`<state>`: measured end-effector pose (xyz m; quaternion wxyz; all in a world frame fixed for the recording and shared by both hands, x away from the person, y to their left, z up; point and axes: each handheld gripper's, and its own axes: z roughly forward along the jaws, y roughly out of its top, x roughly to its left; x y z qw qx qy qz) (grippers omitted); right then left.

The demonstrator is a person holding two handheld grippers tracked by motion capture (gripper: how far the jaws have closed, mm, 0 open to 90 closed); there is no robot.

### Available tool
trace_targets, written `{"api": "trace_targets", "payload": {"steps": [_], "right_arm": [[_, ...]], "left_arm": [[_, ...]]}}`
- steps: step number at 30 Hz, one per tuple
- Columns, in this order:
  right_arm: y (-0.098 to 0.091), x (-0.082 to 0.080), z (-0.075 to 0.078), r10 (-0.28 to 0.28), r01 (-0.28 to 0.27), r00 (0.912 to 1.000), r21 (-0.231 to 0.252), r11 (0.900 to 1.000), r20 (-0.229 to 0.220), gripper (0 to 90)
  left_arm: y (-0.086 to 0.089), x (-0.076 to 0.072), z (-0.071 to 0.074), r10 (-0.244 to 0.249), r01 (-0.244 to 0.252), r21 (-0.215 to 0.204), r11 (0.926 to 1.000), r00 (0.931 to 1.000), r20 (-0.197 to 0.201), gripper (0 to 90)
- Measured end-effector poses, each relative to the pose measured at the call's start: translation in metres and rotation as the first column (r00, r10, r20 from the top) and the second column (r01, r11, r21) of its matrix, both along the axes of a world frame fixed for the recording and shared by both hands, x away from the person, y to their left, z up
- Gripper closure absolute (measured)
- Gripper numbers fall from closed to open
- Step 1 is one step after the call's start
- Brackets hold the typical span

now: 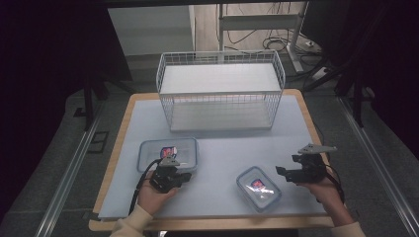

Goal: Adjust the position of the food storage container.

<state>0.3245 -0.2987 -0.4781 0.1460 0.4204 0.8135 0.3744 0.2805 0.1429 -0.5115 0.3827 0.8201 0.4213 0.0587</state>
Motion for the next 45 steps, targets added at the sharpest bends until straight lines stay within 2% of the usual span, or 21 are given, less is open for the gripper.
{"api": "trace_targets", "payload": {"steps": [3, 6, 9, 10, 11, 14, 15, 16, 17, 18, 19, 20, 21, 22, 23, 25, 27, 32, 39, 42, 45], "right_arm": [[0.000, 0.000, 0.000, 0.000, 0.000, 1.0000, -0.002, 1.0000, -0.002, 17.0], [-0.001, 0.000, 0.000, 0.000, 0.000, 1.0000, -0.001, 1.0000, -0.001, 17.0], [-0.001, 0.000, 0.001, -0.003, 0.003, 1.0000, 0.003, 1.0000, 0.001, 17.0], [-0.001, 0.000, 0.001, -0.003, 0.003, 1.0000, 0.003, 1.0000, 0.001, 17.0], [-0.002, -0.001, 0.002, -0.006, 0.006, 1.0000, 0.006, 1.0000, 0.006, 17.0], [-0.003, -0.001, 0.004, -0.008, 0.008, 0.9999, 0.008, 0.9999, 0.011, 17.1], [-0.003, -0.001, 0.004, -0.009, 0.009, 0.9999, 0.008, 0.9999, 0.012, 17.1], [-0.003, -0.001, 0.004, -0.009, 0.009, 0.9999, 0.008, 0.9999, 0.014, 17.1], [-0.003, -0.001, 0.004, -0.009, 0.009, 0.9999, 0.008, 0.9999, 0.014, 17.1], [-0.003, -0.001, 0.004, -0.017, 0.017, 0.9994, 0.006, 0.9998, 0.028, 17.7], [-0.003, -0.001, 0.005, -0.020, 0.020, 0.9992, 0.003, 0.9998, 0.035, 17.9], [-0.003, -0.001, 0.005, -0.020, 0.020, 0.9992, 0.003, 0.9998, 0.035, 17.9], [-0.003, -0.001, 0.005, -0.023, 0.023, 0.9989, 0.000, 0.9997, 0.042, 18.0], [-0.003, -0.001, 0.006, -0.026, 0.026, 0.9988, 0.001, 0.9997, 0.042, 18.0], [-0.003, -0.002, 0.006, -0.027, 0.027, 0.9988, 0.003, 0.9996, 0.041, 18.0], [-0.003, -0.001, 0.006, -0.027, 0.027, 0.9988, 0.003, 0.9996, 0.042, 18.0], [-0.004, -0.001, 0.005, -0.028, 0.028, 0.9990, -0.001, 0.9996, 0.036, 18.0], [-0.004, -0.001, 0.004, -0.027, 0.027, 0.9992, -0.004, 0.9996, 0.030, 18.0], [-0.004, 0.000, 0.004, -0.029, 0.030, 0.9991, -0.006, 0.9995, 0.030, 18.0], [-0.004, 0.000, 0.003, -0.028, 0.029, 0.9992, -0.010, 0.9995, 0.028, 18.0], [-0.004, 0.000, 0.003, -0.029, 0.030, 0.9992, -0.012, 0.9995, 0.027, 18.0]], "left_arm": [[0.000, -0.002, 0.001, -0.003, 0.003, -0.001, 1.0000, 1.0000, 0.006, 90.0], [0.014, -0.016, 0.011, 0.010, -0.009, -0.027, 0.9996, 0.9995, 0.028, 90.0], [0.040, -0.028, 0.025, 0.068, -0.064, -0.071, 0.9955, 0.9958, 0.061, 90.0], [0.040, -0.028, 0.025, 0.068, -0.064, -0.071, 0.9955, 0.9958, 0.061, 90.0], [0.056, -0.033, 0.030, 0.108, -0.102, -0.087, 0.9910, 0.9914, 0.073, 90.0], [0.087, -0.040, 0.036, 0.188, -0.179, -0.116, 0.9770, 0.9791, 0.077, 90.0], [0.087, -0.040, 0.036, 0.188, -0.179, -0.116, 0.9770, 0.9791, 0.077, 90.0], [0.107, -0.041, 0.038, 0.246, -0.235, -0.121, 0.9645, 0.9657, 0.085, 90.0], [0.107, -0.041, 0.038, 0.246, -0.235, -0.121, 0.9645, 0.9657, 0.085, 90.0], [0.124, -0.041, 0.040, 0.288, -0.276, -0.134, 0.9516, 0.9541, 0.080, 90.0], [0.131, -0.040, 0.040, 0.309, -0.297, -0.137, 0.9450, 0.9477, 0.079, 90.0], [0.131, -0.040, 0.040, 0.309, -0.297, -0.137, 0.9450, 0.9477, 0.079, 90.0], [0.144, -0.038, 0.037, 0.343, -0.333, -0.124, 0.9348, 0.9366, 0.072, 90.0], [0.148, -0.037, 0.034, 0.358, -0.349, -0.118, 0.9298, 0.9315, 0.066, 90.0], [0.152, -0.035, 0.030, 0.370, -0.362, -0.110, 0.9256, 0.9274, 0.057, 90.0], [0.156, -0.033, 0.025, 0.378, -0.372, -0.104, 0.9223, 0.9247, 0.045, 90.0], [0.160, -0.027, 0.011, 0.383, -0.381, -0.085, 0.9206, 0.9236, 0.010, 90.0], [0.165, -0.020, -0.006, 0.384, -0.386, -0.061, 0.9204, 0.9222, -0.048, 90.0], [0.159, -0.015, -0.013, 0.348, -0.354, -0.076, 0.9322, 0.9341, -0.079, 90.0], [0.154, -0.011, -0.014, 0.318, -0.324, -0.086, 0.9421, 0.9449, -0.076, 90.0], [0.154, -0.009, -0.014, 0.320, -0.327, -0.091, 0.9407, 0.9438, -0.083, 90.0]]}}
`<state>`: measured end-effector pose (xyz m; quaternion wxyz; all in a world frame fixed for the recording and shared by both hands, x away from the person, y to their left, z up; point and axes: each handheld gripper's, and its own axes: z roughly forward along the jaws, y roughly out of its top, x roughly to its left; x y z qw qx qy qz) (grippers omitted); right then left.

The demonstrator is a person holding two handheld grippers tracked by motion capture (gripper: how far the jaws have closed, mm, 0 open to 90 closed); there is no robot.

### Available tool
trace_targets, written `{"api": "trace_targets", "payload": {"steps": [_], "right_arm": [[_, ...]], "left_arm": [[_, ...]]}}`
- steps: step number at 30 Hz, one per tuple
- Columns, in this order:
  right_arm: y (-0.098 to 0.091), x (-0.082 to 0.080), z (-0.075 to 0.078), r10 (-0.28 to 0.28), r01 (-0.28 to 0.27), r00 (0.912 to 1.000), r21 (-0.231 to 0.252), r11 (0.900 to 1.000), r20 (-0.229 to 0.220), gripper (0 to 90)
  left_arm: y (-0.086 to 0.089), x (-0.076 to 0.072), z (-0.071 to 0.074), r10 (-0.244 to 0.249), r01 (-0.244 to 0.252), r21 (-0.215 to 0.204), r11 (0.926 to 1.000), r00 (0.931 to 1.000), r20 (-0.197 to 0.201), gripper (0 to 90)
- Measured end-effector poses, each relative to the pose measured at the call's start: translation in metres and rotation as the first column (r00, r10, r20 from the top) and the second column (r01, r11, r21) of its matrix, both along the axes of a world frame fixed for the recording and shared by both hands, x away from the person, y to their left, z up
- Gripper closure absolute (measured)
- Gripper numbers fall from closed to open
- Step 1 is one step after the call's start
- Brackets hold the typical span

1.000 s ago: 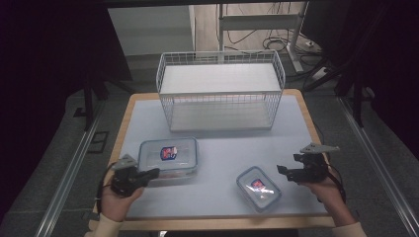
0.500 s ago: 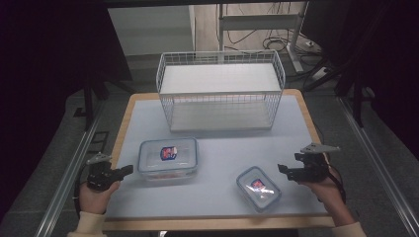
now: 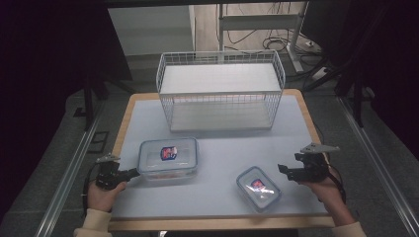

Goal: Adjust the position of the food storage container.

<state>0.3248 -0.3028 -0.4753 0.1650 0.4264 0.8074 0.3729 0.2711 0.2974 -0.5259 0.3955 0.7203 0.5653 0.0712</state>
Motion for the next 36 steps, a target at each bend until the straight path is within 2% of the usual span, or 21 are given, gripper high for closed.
{"api": "trace_targets", "payload": {"steps": [7, 22, 36], "right_arm": [[0.001, 0.000, -0.001, 0.001, -0.001, 1.0000, -0.003, 1.0000, 0.000, 18.0], [0.001, 0.000, -0.001, 0.003, -0.003, 1.0000, -0.007, 1.0000, 0.000, 18.0], [0.001, 0.000, -0.001, 0.003, -0.003, 1.0000, -0.008, 1.0000, -0.001, 18.0]], "left_arm": [[-0.005, 0.004, -0.001, 0.002, -0.002, -0.008, 1.0000, 1.0000, -0.003, 90.0], [-0.031, 0.025, -0.001, -0.038, 0.038, -0.011, 0.9992, 0.9993, 0.001, 90.0], [-0.057, 0.045, 0.002, -0.078, 0.078, 0.004, 0.9970, 0.9969, 0.007, 90.0]]}}
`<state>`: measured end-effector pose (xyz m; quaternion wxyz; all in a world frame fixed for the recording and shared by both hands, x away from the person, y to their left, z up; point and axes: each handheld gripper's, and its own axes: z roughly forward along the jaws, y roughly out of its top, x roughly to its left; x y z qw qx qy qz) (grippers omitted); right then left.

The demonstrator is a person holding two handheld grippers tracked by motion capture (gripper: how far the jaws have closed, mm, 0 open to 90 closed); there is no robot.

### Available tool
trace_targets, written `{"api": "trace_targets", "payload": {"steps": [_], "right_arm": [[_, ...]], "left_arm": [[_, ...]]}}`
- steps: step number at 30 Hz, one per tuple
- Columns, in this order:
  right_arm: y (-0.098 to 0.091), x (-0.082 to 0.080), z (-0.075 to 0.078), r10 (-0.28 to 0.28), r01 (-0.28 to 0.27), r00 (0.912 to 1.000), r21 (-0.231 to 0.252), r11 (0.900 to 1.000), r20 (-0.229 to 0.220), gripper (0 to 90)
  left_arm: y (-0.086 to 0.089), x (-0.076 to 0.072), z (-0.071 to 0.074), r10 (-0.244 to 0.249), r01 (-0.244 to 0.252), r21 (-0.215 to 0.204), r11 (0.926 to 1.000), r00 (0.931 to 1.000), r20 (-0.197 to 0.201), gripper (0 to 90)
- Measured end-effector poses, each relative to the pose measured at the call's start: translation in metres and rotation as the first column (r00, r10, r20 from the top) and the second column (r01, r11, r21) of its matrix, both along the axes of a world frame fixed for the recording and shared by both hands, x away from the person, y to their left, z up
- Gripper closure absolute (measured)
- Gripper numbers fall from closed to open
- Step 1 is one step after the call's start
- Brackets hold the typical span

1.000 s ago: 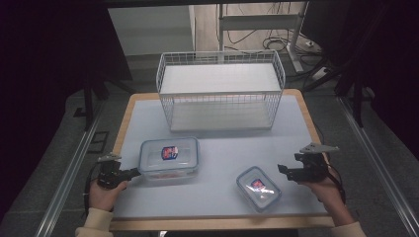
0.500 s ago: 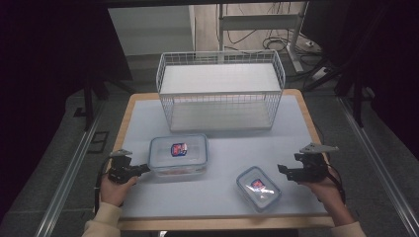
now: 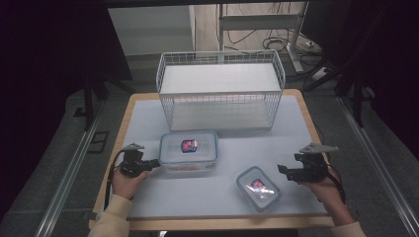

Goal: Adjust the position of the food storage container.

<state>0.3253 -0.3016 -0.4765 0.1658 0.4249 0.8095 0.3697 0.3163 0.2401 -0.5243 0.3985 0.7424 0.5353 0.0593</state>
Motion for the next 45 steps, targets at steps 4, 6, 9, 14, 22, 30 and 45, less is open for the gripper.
{"api": "trace_targets", "payload": {"steps": [4, 6, 9, 14, 22, 30, 45], "right_arm": [[-0.001, 0.000, 0.000, -0.001, 0.001, 1.0000, 0.003, 1.0000, -0.001, 18.0], [-0.001, 0.000, 0.000, -0.001, 0.001, 1.0000, 0.003, 1.0000, -0.002, 18.0], [-0.001, 0.000, 0.000, 0.000, 0.000, 1.0000, 0.002, 1.0000, -0.002, 18.0], [-0.001, 0.000, 0.000, -0.001, 0.001, 1.0000, 0.002, 1.0000, -0.001, 18.0], [-0.001, 0.000, 0.000, 0.000, 0.000, 1.0000, 0.003, 1.0000, -0.002, 18.0], [-0.002, 0.001, 0.000, -0.003, 0.003, 1.0000, 0.002, 1.0000, -0.004, 18.0], [-0.002, 0.001, -0.001, 0.000, 0.000, 1.0000, 0.002, 1.0000, -0.007, 18.0]], "left_arm": [[-0.010, 0.008, 0.001, -0.013, 0.013, 0.006, 0.9999, 0.9999, 0.003, 90.0], [-0.015, 0.010, 0.001, -0.021, 0.021, 0.009, 0.9997, 0.9998, 0.002, 90.0], [-0.019, 0.013, 0.001, -0.029, 0.029, 0.003, 0.9996, 0.9996, 0.001, 90.0], [-0.024, 0.016, 0.002, -0.032, 0.032, 0.007, 0.9995, 0.9995, 0.001, 90.0], [-0.041, 0.025, 0.003, -0.059, 0.058, 0.015, 0.9982, 0.9983, 0.007, 90.0], [-0.058, 0.031, 0.003, -0.077, 0.077, 0.023, 0.9968, 0.9970, 0.010, 90.0], [-0.082, 0.044, 0.003, -0.088, 0.088, 0.005, 0.9961, 0.9961, 0.002, 90.0]]}}
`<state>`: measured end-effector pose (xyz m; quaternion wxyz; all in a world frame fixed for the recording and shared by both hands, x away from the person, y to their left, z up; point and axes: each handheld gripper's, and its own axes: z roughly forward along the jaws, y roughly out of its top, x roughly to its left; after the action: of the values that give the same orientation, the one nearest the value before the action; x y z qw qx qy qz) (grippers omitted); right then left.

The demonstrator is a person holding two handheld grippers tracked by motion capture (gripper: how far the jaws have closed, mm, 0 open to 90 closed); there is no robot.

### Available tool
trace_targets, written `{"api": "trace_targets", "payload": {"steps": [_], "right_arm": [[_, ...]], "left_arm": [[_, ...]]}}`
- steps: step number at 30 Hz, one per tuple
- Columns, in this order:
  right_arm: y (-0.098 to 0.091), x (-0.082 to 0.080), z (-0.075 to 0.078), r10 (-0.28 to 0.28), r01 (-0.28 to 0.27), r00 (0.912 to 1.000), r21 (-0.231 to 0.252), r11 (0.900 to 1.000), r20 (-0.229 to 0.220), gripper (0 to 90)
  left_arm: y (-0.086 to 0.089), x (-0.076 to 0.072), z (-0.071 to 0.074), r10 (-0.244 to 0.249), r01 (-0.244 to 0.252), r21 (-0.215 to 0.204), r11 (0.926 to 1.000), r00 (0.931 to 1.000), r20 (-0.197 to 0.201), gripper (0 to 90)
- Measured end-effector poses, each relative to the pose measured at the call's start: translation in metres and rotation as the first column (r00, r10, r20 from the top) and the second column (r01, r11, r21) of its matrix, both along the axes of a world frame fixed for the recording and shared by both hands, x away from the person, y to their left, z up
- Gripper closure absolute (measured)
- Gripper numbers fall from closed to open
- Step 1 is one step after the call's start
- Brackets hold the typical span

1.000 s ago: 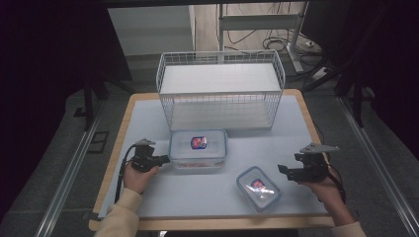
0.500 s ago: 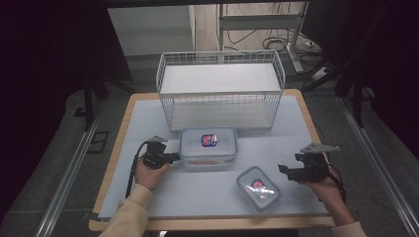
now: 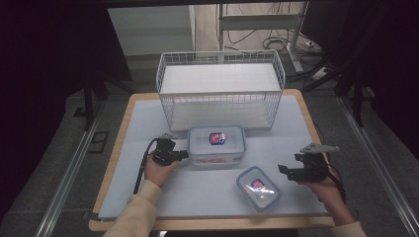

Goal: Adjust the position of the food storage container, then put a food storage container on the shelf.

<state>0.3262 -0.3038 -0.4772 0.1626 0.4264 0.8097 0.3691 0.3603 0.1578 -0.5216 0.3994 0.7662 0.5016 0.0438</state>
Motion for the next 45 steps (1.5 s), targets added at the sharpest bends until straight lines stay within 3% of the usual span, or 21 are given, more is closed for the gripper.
{"api": "trace_targets", "payload": {"steps": [9, 16, 23, 26, 34, 36, 39, 40, 42, 45], "right_arm": [[0.000, 0.000, -0.001, -0.003, 0.003, 1.0000, 0.002, 1.0000, -0.001, 18.0], [-0.001, 0.001, 0.000, -0.023, 0.024, 0.9997, 0.056, 0.9981, -0.009, 17.5], [0.000, 0.001, 0.000, -0.020, 0.020, 0.9998, 0.053, 0.9984, -0.010, 17.4], [0.000, 0.001, -0.002, -0.008, 0.009, 0.9999, 0.026, 0.9996, -0.008, 17.8], [0.000, 0.001, -0.002, -0.003, 0.003, 1.0000, 0.025, 0.9997, -0.005, 17.8], [0.001, 0.001, -0.002, -0.002, 0.002, 1.0000, 0.029, 0.9996, -0.001, 17.7], [0.001, 0.001, -0.001, 0.002, -0.002, 1.0000, 0.040, 0.9992, -0.003, 17.4], [0.002, 0.001, 0.000, 0.008, -0.008, 1.0000, 0.049, 0.9988, -0.002, 17.0], [0.004, 0.001, 0.001, 0.031, -0.032, 0.9995, 0.074, 0.9968, 0.005, 15.8], [0.006, 0.001, 0.002, 0.047, -0.048, 0.9988, 0.096, 0.9942, 0.012, 15.4]], "left_arm": [[0.004, -0.001, 0.002, -0.007, 0.007, -0.001, 1.0000, 1.0000, 0.005, 90.0], [0.019, -0.021, 0.021, 0.011, -0.010, -0.017, 0.9998, 0.9974, 0.071, 90.0], [0.030, -0.034, 0.029, 0.019, -0.014, -0.058, 0.9982, 0.9967, 0.078, 88.9], [0.032, -0.037, 0.032, 0.013, -0.008, -0.057, 0.9984, 0.9960, 0.088, 88.0], [0.034, -0.042, 0.036, 0.020, -0.015, -0.043, 0.9990, 0.9927, 0.119, 83.5], [0.035, -0.044, 0.038, 0.029, -0.023, -0.048, 0.9986, 0.9909, 0.132, 73.9], [0.036, -0.044, 0.041, 0.034, -0.028, -0.049, 0.9984, 0.9916, 0.125, 45.1], [0.037, -0.044, 0.042, 0.035, -0.028, -0.058, 0.9979, 0.9919, 0.122, 45.1], [0.038, -0.044, 0.044, 0.041, -0.033, -0.072, 0.9969, 0.9924, 0.116, 31.6], [0.038, -0.044, 0.046, 0.043, -0.034, -0.085, 0.9958, 0.9931, 0.109, 24.9]]}}
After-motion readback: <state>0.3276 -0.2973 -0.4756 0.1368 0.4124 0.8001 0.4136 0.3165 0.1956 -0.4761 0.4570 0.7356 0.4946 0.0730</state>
